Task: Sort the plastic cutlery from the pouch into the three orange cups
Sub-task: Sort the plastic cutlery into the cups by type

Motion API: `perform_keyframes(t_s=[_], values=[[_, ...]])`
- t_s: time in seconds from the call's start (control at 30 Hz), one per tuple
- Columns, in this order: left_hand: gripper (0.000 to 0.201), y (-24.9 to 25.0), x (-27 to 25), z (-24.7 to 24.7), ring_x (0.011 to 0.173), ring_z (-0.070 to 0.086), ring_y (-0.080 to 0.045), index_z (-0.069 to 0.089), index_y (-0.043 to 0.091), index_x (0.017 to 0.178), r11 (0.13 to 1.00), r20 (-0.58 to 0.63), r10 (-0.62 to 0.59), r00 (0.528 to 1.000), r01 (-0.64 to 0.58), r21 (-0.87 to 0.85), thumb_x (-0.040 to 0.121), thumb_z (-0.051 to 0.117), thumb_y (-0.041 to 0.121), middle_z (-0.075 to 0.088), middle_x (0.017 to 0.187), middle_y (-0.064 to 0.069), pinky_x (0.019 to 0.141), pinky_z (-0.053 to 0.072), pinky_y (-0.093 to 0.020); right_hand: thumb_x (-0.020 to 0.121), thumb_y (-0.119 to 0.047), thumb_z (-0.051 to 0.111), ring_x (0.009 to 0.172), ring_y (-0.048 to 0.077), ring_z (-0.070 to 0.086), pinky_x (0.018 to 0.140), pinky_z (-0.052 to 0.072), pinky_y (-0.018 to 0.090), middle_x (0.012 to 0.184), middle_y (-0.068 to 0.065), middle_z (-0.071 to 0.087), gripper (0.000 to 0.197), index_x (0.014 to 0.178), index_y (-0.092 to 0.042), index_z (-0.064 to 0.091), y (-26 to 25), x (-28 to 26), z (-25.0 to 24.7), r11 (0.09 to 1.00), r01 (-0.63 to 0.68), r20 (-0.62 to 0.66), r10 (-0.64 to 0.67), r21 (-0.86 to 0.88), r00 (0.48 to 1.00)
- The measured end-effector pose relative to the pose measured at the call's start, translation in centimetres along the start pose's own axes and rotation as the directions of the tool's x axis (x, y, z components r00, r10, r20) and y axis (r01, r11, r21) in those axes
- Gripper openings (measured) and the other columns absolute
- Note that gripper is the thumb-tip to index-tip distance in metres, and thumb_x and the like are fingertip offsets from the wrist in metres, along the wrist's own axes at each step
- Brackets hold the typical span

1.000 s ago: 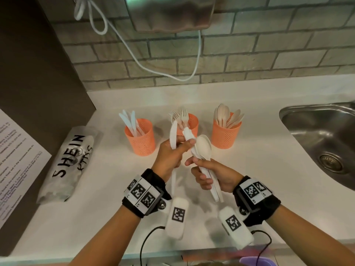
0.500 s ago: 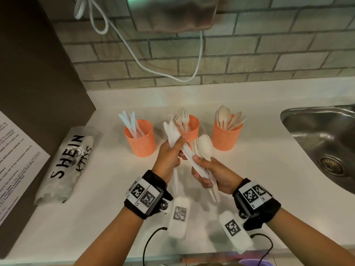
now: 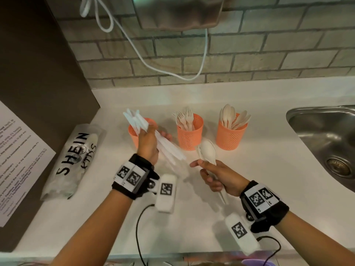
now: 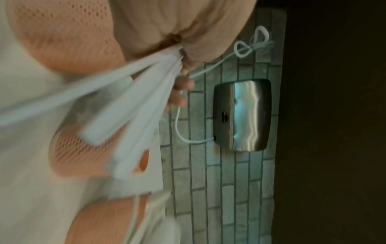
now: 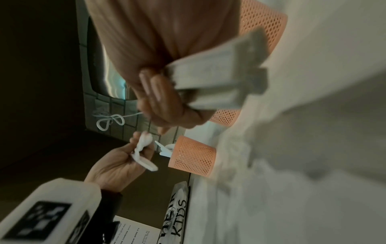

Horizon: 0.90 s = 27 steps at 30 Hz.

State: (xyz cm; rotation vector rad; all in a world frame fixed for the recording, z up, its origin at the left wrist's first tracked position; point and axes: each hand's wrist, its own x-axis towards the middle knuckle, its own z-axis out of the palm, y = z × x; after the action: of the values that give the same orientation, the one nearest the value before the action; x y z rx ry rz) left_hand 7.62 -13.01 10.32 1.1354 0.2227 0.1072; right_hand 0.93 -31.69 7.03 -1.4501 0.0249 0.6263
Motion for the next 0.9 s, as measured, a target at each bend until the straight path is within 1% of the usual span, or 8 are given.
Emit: perform_keyframes(t_s=[0.1,0.2,0.27,0.37,0.57,0.7,0.83,0.9], values=[[0.021,2.7,3.1,-1.3,0.032,0.038,-0.009,0.037,0.014,0.078,0.994,-0.153,0.111,0.982,-0.111,0.011,0.098,0.034,0.009,0.039,0.043,0.004,0.038,0.036,-0.017,0.096,-0.025,0.043,0.034,0.004,0.021,0.033,0.019,0.014,0.046,-0.008,0.03,0.018,0.101,-0.012,0.055,0.2,0.0,-0.4,0.998,-0.055,-0.024,0.054,-0.021,0.998],[0.015,5.5,6.2,-2.2,0.036,0.038,-0.006,0.038,0.018,0.084,0.946,-0.264,0.317,0.911,-0.284,0.153,0.099,0.034,0.016,0.034,0.057,0.0,0.041,0.039,-0.021,0.094,-0.023,0.048,0.035,0.005,0.02,0.033,0.018,0.014,0.047,-0.006,0.029,0.014,0.101,-0.011,0.048,0.2,0.0,-0.3,0.996,-0.082,-0.047,0.081,-0.023,0.996],[0.011,6.2,7.6,-2.5,0.038,0.037,-0.004,0.038,0.017,0.091,0.903,-0.267,0.419,0.868,-0.367,0.223,0.1,0.032,0.018,0.033,0.06,0.001,0.045,0.04,-0.02,0.093,-0.021,0.048,0.035,0.005,0.02,0.033,0.018,0.015,0.048,-0.005,0.029,0.011,0.101,-0.013,0.046,0.1,0.0,-0.2,0.996,-0.086,-0.059,0.084,-0.033,0.995],[0.01,5.6,8.5,-2.3,0.04,0.037,-0.002,0.035,0.012,0.101,0.841,-0.205,0.499,0.842,-0.415,0.346,0.101,0.031,0.021,0.033,0.061,0.003,0.049,0.041,-0.019,0.092,-0.016,0.047,0.035,0.005,0.02,0.033,0.018,0.014,0.048,-0.006,0.029,0.004,0.095,-0.013,0.047,0.0,-0.1,-0.4,0.995,-0.091,-0.069,0.089,-0.029,0.994],[0.004,2.0,9.0,-2.3,0.06,0.043,-0.01,0.034,0.013,0.098,0.751,-0.048,0.547,0.836,-0.465,0.469,0.099,0.031,0.011,0.043,0.076,0.0,0.059,0.046,-0.015,0.093,-0.008,0.041,0.034,0.005,0.02,0.033,0.017,0.013,0.048,-0.006,0.028,0.015,0.091,-0.015,0.054,-0.1,-0.3,-1.1,0.995,-0.1,-0.081,0.099,-0.002,0.992],[0.015,0.2,8.7,-2.7,0.065,0.052,-0.011,0.04,0.015,0.108,0.735,-0.004,0.525,0.851,-0.45,0.507,0.096,0.037,0.006,0.049,0.072,0.004,0.074,0.049,-0.026,0.093,-0.009,0.037,0.031,0.003,0.02,0.031,0.018,0.011,0.046,-0.006,0.029,0.02,0.092,-0.015,0.056,-0.4,-0.2,-1.3,0.993,-0.094,-0.011,0.095,0.076,0.995],[0.035,-0.9,8.4,-3.1,0.077,0.054,0.001,0.043,0.01,0.124,0.7,0.008,0.492,0.871,-0.401,0.591,0.09,0.049,0.005,0.056,0.086,0.003,0.074,0.04,-0.002,0.091,-0.009,0.038,0.03,0.002,0.02,0.031,0.02,0.011,0.045,-0.007,0.029,0.022,0.093,-0.014,0.059,-0.7,-0.3,-1.3,0.988,-0.093,0.096,0.081,0.12,0.992],[0.041,-0.8,8.1,-3.3,0.088,0.056,-0.008,0.042,0.008,0.127,0.669,0.04,0.507,0.861,-0.423,0.611,0.087,0.052,0.002,0.057,0.098,-0.005,0.084,0.042,-0.008,0.082,-0.013,0.043,0.03,0.002,0.02,0.031,0.022,0.012,0.045,-0.007,0.029,0.021,0.094,-0.014,0.06,-0.8,-0.3,-1.1,0.985,-0.086,0.141,0.065,0.148,0.988]])
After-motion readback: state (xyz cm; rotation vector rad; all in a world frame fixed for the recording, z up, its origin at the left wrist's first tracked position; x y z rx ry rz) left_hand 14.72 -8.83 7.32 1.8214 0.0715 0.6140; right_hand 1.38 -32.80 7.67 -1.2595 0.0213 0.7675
